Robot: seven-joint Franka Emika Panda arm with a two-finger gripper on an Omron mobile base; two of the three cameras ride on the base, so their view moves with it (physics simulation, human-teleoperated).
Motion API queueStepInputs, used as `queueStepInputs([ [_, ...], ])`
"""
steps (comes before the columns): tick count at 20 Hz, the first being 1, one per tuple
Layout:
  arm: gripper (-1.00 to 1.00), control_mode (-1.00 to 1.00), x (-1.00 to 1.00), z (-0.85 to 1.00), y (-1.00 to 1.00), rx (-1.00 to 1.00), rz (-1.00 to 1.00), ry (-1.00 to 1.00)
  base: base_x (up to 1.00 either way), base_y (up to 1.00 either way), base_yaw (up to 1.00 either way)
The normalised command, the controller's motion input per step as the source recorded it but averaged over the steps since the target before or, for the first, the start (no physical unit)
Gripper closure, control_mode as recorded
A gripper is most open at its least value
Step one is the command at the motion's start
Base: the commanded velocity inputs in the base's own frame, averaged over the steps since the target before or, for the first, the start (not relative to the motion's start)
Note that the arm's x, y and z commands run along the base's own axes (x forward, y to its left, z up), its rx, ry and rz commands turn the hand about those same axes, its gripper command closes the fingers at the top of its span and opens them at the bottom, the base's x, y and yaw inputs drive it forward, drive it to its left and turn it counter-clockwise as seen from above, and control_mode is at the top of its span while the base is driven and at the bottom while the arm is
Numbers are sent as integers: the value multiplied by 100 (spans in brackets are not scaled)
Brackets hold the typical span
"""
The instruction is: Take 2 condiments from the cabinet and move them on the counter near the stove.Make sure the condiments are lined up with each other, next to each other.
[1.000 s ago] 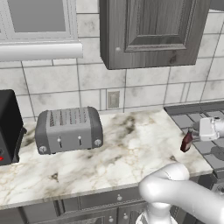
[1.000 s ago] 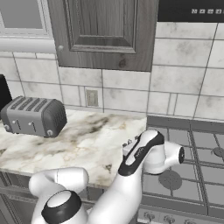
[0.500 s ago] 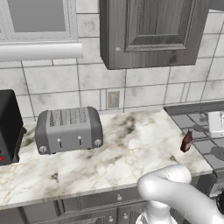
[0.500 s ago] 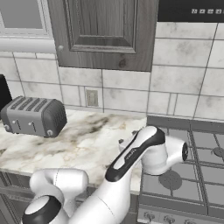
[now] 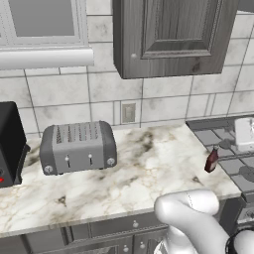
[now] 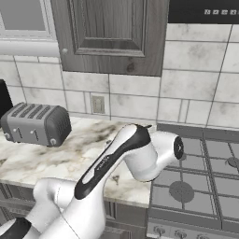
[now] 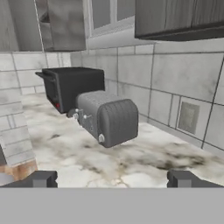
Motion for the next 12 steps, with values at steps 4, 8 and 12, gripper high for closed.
queueStepInputs([
  [4,-100,-100,-35,29,65,-16,-15,6,0,0,0],
  [8,-100,-100,-29,22,66,-16,-25,7,0,0,0],
  [12,-100,-100,-23,24,57,-10,-34,16,0,0,0],
])
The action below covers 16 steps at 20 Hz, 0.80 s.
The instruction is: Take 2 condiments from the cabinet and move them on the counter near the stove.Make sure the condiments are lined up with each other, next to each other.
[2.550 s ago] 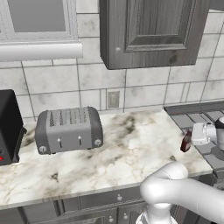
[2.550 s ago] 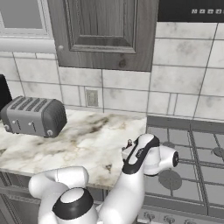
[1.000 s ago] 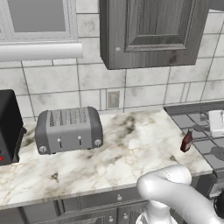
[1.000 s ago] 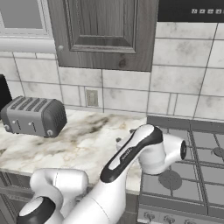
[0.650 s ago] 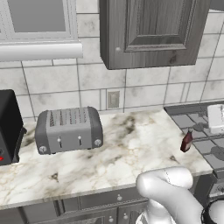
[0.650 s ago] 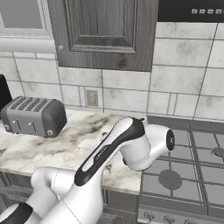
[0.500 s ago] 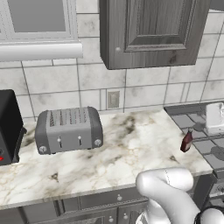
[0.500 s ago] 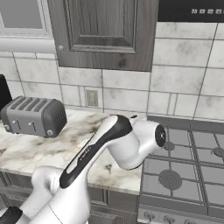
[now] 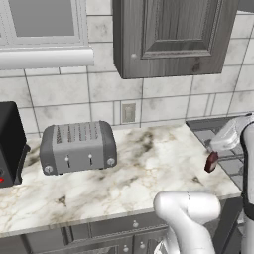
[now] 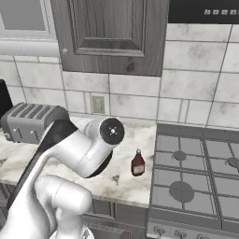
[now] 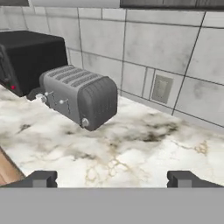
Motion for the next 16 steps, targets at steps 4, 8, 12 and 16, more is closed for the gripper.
queueStepInputs([
  [4,-100,-100,-21,30,48,-4,-35,19,0,0,0],
  [8,-100,-100,-26,22,32,0,-37,10,0,0,0],
  [12,-100,-100,-19,21,11,0,-34,10,0,0,0],
  [16,-100,-100,-10,11,0,0,-29,3,0,0,0],
])
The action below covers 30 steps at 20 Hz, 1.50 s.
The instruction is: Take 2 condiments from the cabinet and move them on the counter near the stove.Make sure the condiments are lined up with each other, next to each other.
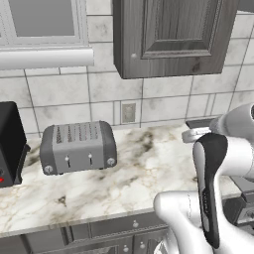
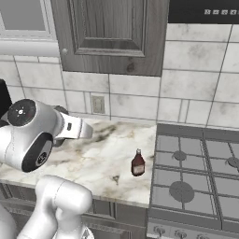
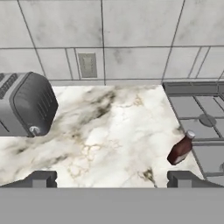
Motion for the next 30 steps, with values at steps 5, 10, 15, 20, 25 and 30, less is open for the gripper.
queueStepInputs([
  [5,-100,-100,-3,1,0,0,-23,0,0,0,0],
  [10,-100,-100,-2,0,0,0,-1,0,0,0,0],
  [15,-100,-100,0,3,0,0,24,0,0,0,0],
  [20,-100,-100,-1,11,0,0,29,0,0,0,0],
  [25,-100,-100,-12,20,0,0,1,0,0,0,0],
  [30,-100,-100,-12,6,2,0,0,0,0,0,0],
])
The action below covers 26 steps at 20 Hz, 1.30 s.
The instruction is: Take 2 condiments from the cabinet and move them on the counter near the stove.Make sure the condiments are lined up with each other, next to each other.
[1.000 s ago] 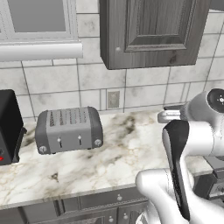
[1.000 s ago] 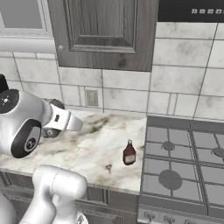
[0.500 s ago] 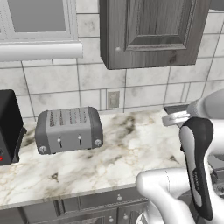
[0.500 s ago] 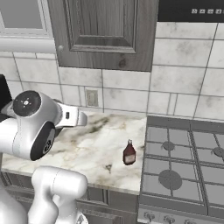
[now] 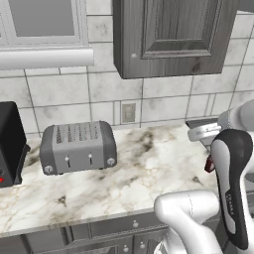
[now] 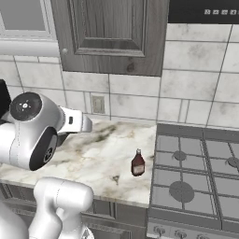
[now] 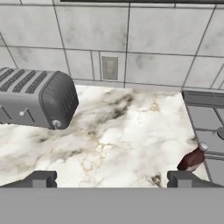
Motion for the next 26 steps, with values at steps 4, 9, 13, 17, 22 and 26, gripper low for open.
queueStepInputs([
  [4,-100,-100,-6,0,6,-1,-1,0,0,0,0],
  [9,-100,-100,-1,0,0,-1,0,0,0,0,0],
  [13,-100,-100,0,0,0,0,0,0,0,0,0],
  [17,-100,-100,-1,0,0,0,0,0,0,0,0],
  [22,-100,100,0,0,0,0,0,0,-33,15,5],
  [26,-100,100,0,0,0,0,0,0,-83,25,10],
])
